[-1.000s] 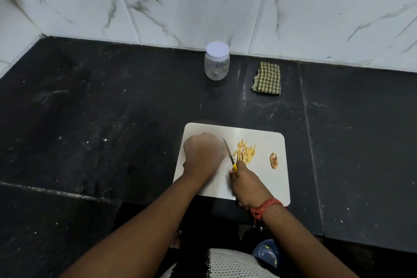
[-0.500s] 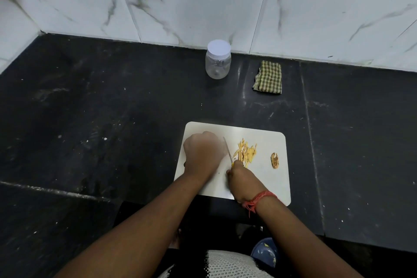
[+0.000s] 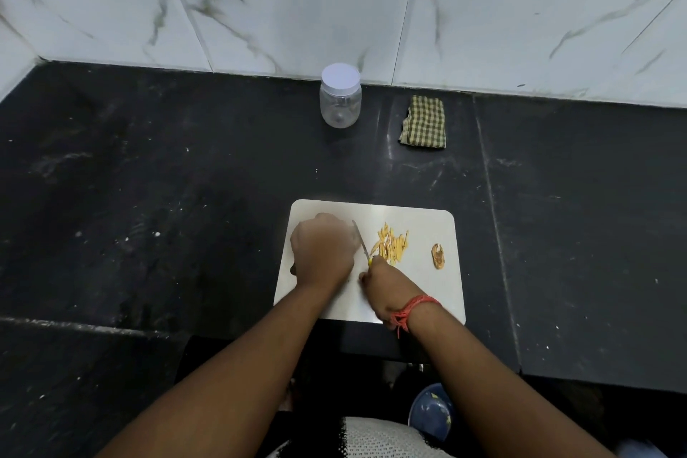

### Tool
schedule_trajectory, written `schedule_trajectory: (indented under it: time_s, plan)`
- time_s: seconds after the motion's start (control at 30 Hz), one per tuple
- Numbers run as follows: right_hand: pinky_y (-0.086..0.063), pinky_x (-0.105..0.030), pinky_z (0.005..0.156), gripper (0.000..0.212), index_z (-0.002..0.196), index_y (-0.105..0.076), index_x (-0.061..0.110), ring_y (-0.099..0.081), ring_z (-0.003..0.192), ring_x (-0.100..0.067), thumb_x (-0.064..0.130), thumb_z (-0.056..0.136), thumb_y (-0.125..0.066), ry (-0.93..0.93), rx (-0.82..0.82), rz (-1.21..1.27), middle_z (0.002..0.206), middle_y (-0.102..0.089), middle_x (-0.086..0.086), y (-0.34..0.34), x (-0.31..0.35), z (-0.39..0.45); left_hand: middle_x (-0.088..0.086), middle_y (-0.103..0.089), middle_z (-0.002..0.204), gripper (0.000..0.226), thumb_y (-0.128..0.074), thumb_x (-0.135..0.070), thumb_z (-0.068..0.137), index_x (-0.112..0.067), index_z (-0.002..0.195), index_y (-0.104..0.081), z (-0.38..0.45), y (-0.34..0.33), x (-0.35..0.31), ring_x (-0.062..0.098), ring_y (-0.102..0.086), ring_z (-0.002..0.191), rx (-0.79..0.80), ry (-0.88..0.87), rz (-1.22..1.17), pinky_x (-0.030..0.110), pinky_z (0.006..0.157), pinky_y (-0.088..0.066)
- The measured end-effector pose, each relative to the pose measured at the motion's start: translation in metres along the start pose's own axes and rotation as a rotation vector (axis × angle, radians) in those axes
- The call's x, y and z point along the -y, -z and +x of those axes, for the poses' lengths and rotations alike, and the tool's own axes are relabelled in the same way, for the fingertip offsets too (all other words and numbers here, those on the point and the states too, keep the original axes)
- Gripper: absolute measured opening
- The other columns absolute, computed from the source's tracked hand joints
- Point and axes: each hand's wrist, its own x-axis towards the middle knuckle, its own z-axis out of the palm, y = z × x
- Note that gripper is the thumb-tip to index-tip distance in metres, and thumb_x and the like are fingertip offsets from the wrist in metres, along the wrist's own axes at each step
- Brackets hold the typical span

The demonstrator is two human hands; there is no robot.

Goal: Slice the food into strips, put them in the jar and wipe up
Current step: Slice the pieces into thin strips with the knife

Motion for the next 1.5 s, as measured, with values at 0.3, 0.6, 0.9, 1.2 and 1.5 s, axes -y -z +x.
schedule_trajectory:
  time_s: [0.3, 0.6, 0.9, 1.2, 1.5]
  plan:
    - [-0.038, -0.018, 0.063, 0.007, 0.102, -0.033, 0.014, -0.050, 0.077, -0.017, 0.013, 0.102, -0.039, 0.005, 0.020, -0.094, 0.080, -0.045, -0.001, -0.004, -0.007, -0.002, -0.008, -0.055, 0.116, 0.014, -0.068, -0.036, 0.087, -0.028, 0.099, -0.068, 0.000, -0.001, -0.003, 0.023, -0.044, 0.112, 0.022, 0.020, 0.003, 0.040, 0.107, -0.027]
    - [-0.029, -0.016, 0.049, 0.005, 0.097, -0.033, 0.008, -0.037, 0.059, -0.005, 0.006, 0.099, -0.037, 0.089, 0.021, -0.192, 0.069, -0.036, 0.005, -0.015, -0.034, -0.027, -0.009, -0.054, 0.118, 0.017, -0.067, -0.040, 0.090, -0.030, 0.103, -0.068, -0.001, -0.002, -0.001, 0.021, -0.043, 0.115, 0.021, 0.006, 0.013, 0.039, 0.106, -0.030]
    - [-0.032, -0.024, 0.052, 0.022, 0.089, -0.038, 0.018, -0.043, 0.060, -0.010, 0.035, 0.103, -0.040, 0.068, -0.052, 0.149, 0.073, -0.047, 0.002, -0.010, -0.037, -0.048, -0.011, -0.055, 0.119, 0.021, -0.068, -0.039, 0.091, -0.033, 0.111, -0.069, -0.003, -0.001, 0.004, 0.020, -0.044, 0.116, 0.023, -0.015, -0.029, 0.038, 0.108, -0.029]
    - [-0.033, -0.029, 0.067, 0.014, 0.100, -0.035, 0.012, -0.054, 0.082, -0.029, 0.025, 0.103, -0.039, 0.068, -0.104, 0.044, 0.084, -0.051, -0.009, -0.009, -0.015, -0.016, -0.014, -0.056, 0.119, 0.021, -0.070, -0.037, 0.089, -0.032, 0.109, -0.070, -0.002, -0.002, 0.007, 0.015, -0.043, 0.116, 0.026, 0.032, -0.154, 0.036, 0.108, -0.028]
    - [-0.032, -0.030, 0.062, 0.013, 0.098, -0.034, 0.011, -0.049, 0.071, -0.026, 0.022, 0.103, -0.037, 0.066, -0.130, 0.002, 0.069, -0.044, -0.001, -0.014, -0.011, -0.006, -0.014, -0.056, 0.119, 0.026, -0.068, -0.043, 0.089, -0.031, 0.113, -0.070, 0.000, -0.005, 0.007, 0.016, -0.043, 0.115, 0.017, 0.040, -0.130, 0.036, 0.106, -0.029]
